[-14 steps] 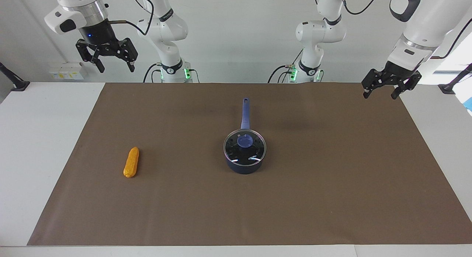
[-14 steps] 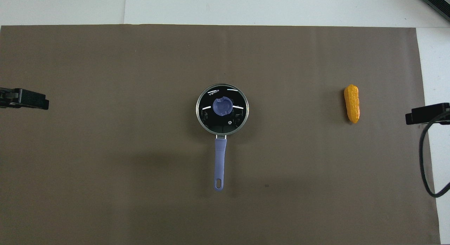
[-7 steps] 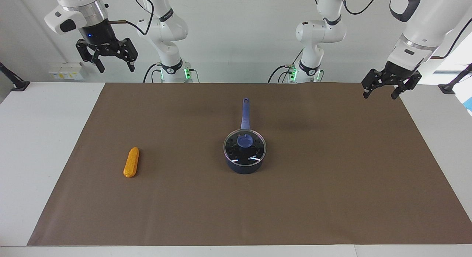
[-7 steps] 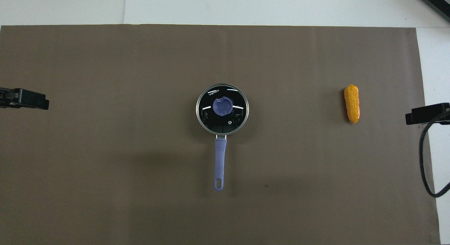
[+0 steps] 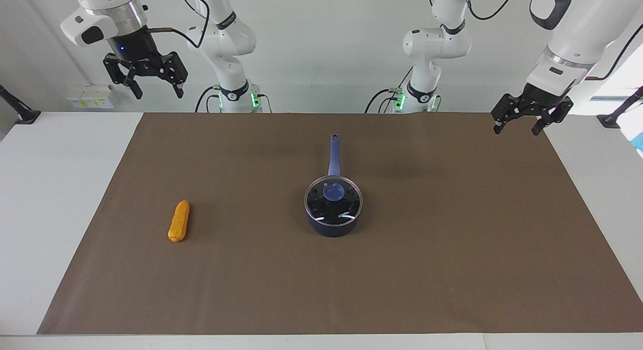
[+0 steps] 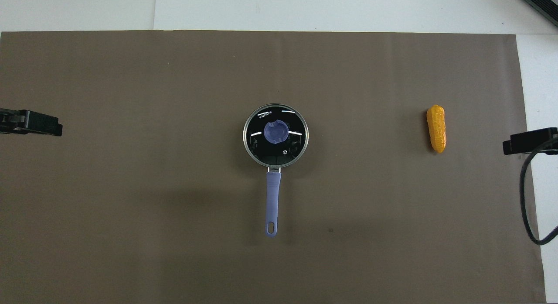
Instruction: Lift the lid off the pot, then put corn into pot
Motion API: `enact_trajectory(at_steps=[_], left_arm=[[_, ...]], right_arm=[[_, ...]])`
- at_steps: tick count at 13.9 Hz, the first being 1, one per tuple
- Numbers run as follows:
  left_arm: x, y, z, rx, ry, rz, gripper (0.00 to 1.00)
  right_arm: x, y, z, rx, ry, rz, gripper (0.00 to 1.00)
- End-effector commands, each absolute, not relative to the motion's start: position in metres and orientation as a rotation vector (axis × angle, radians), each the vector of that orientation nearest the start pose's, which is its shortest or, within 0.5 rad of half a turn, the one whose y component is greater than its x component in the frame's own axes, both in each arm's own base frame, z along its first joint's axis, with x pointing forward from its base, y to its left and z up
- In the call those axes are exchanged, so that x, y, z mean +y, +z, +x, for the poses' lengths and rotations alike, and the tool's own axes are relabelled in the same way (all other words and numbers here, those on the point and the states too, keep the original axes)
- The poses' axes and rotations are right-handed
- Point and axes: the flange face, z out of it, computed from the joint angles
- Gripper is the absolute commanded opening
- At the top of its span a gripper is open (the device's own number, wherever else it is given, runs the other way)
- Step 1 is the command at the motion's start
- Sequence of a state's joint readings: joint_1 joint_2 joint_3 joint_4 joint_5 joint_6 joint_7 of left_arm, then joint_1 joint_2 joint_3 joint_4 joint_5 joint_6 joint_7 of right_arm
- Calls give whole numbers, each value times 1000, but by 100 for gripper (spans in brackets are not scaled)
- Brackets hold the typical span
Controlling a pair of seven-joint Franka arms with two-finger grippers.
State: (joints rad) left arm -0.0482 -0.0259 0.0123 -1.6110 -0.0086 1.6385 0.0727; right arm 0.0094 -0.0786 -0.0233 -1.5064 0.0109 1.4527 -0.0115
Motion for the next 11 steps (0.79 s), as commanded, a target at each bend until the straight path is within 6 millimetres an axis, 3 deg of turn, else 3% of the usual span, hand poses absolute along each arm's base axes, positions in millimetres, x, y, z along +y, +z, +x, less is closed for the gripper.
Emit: enact_trajectory(at_steps=[1,9,11], left_arm=[[-26,628,548,193,-75,-3147,100],[-55,619,550,226,-65,-3148,100],[-76,613,550,209,-54,-3150,100]], right_arm=[[-9,690,514,-25,-32,-3114,100],[-7,689,515,-48,-51,-3115,100],[-6,677,530,-71,-163,-3116,100]])
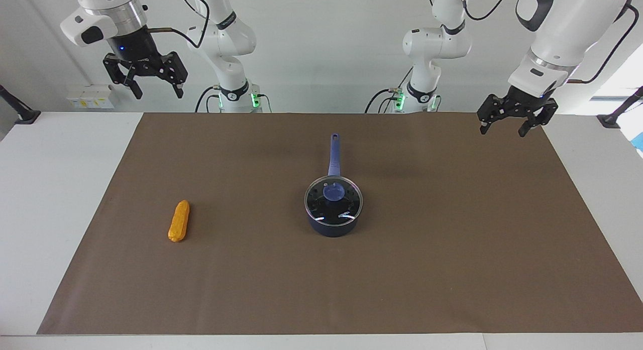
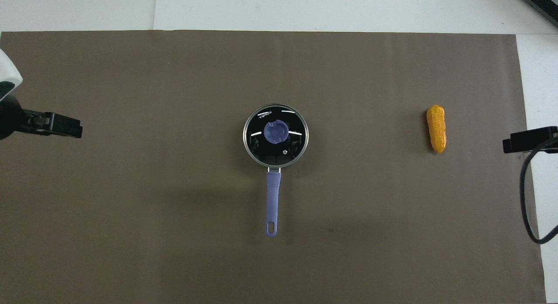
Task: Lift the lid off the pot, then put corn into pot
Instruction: 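Reach the left gripper to the lid knob while the right gripper reaches the corn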
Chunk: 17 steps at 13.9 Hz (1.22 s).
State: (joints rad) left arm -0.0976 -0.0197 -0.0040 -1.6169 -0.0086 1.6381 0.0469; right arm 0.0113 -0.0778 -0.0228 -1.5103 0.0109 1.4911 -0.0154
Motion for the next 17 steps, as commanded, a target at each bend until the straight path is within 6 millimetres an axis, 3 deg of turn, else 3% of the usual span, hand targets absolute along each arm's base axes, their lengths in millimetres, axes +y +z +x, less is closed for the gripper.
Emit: enact_trajectory(at_steps=[1,6,12,15,17], left_arm=[[-89,609,550,207,-49,-3153,100],[-166,568,554,154,-56,-3161,100],[-265,508,556,-7,-67,-3178,100],[-311,480,551,-97,-95,-3192,100],[-336,466,551,-155,-116,-3202,100]], right_arm=[[-8,664,538,-79,-181,-3116,100],[-9,599,595,-73,-255,-3116,100],[-14,471,666,-50,-272,-3123,100],[-23,413,677,-29,-251,-3129,100],[-26,394,677,-21,-229,-3131,100]])
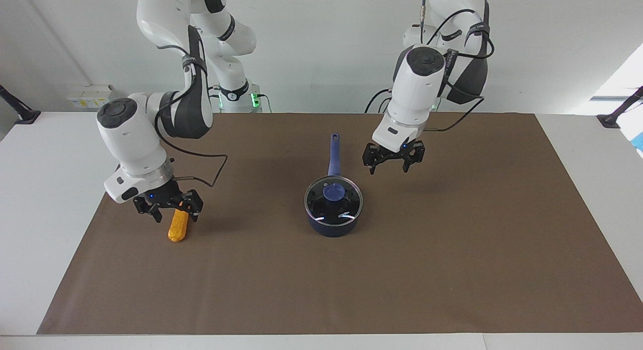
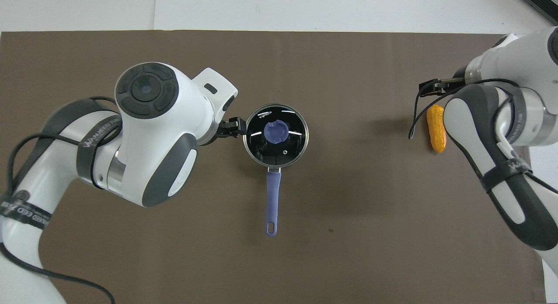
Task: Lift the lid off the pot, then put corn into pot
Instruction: 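Reach the left gripper to the lid knob while the right gripper reaches the corn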
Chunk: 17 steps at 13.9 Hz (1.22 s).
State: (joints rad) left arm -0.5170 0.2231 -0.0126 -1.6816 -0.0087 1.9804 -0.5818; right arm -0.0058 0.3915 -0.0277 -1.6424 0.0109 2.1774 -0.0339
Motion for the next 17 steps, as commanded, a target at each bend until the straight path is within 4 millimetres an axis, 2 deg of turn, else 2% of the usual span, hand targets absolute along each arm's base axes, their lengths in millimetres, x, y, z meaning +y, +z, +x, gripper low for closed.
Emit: enact_trajectory(at_steps=[1,2,4,5,8,12,16,17], left_arm=[[-346,462,551,-172,-118,-3204,100],[-358,463,549,-177,-130,-3205,100],[-386,446,541,-189,-99,-3192,100],[-392,443,545,-200,-101,-3194,100],[-408,448,564,-303,-89,-3184,100],[-418,446,584,-323,-53,-3159,100],[-437,415,589,-293,-50,-3129,100],[-439,419,590,-293,-61,-3132,100]], right_arm=[[-32,381,676,-14,-203,-3136,100],[-41,364,674,0,-179,-3143,100],[-54,328,672,26,-173,-3146,100],[-58,318,670,36,-190,-3147,100],[-56,309,667,46,-188,-3146,100],[-58,297,658,39,-140,-3148,100],[-61,298,656,50,-140,-3149,100],[-61,297,656,47,-137,-3149,100]])
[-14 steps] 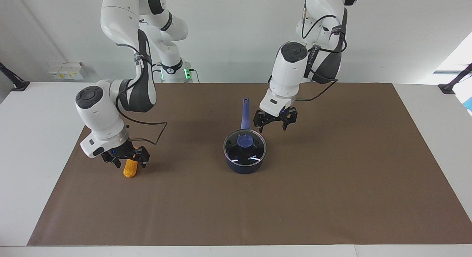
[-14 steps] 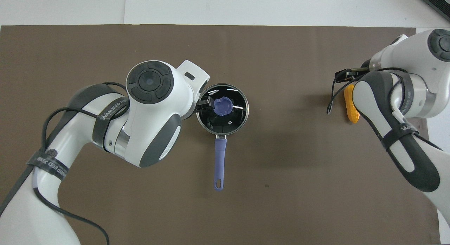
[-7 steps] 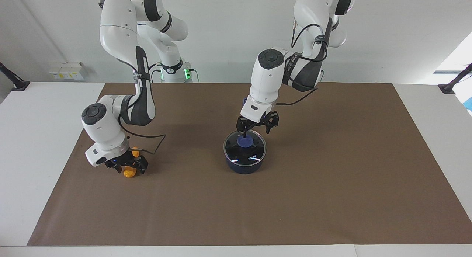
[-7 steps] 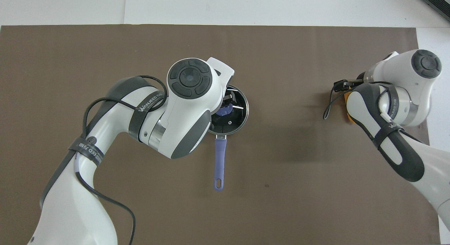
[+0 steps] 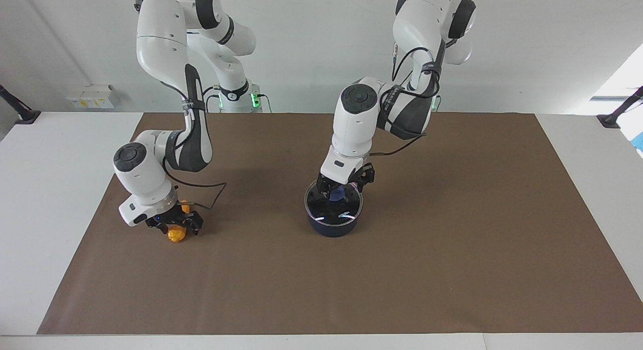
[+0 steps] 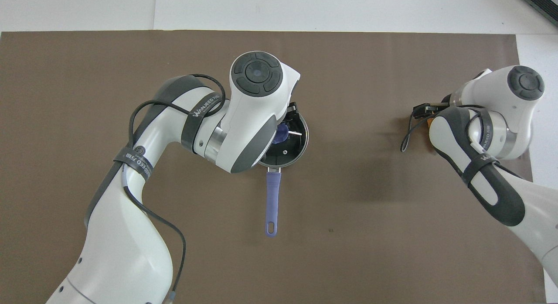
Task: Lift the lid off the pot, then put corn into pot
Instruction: 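Reach the left gripper to the lid knob while the right gripper reaches the corn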
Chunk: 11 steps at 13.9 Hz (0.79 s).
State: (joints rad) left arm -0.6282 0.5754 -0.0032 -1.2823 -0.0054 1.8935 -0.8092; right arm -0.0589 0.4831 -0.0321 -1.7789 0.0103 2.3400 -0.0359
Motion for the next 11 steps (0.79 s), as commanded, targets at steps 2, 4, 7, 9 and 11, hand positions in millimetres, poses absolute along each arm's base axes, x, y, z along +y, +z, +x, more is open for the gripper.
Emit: enact_trajectory(at_steps=[2,4,7,9,11], left_arm=[[-440,419,588,-294,-58,-3133,100],[-442,416,584,-276,-42,-3114,100],[-443,419,579,-255,-41,-3093,100],[-449,416,573,-224,-49,-3074,100],[-459,411,564,-190,-49,-3068,100]], right_arm=[[-61,297,655,22,-130,-3151,42],[-61,297,655,13,-122,-3152,0],[-61,297,655,10,-120,-3154,0],[-62,300,657,-8,-123,-3169,0],[-65,311,663,-35,-120,-3190,0]])
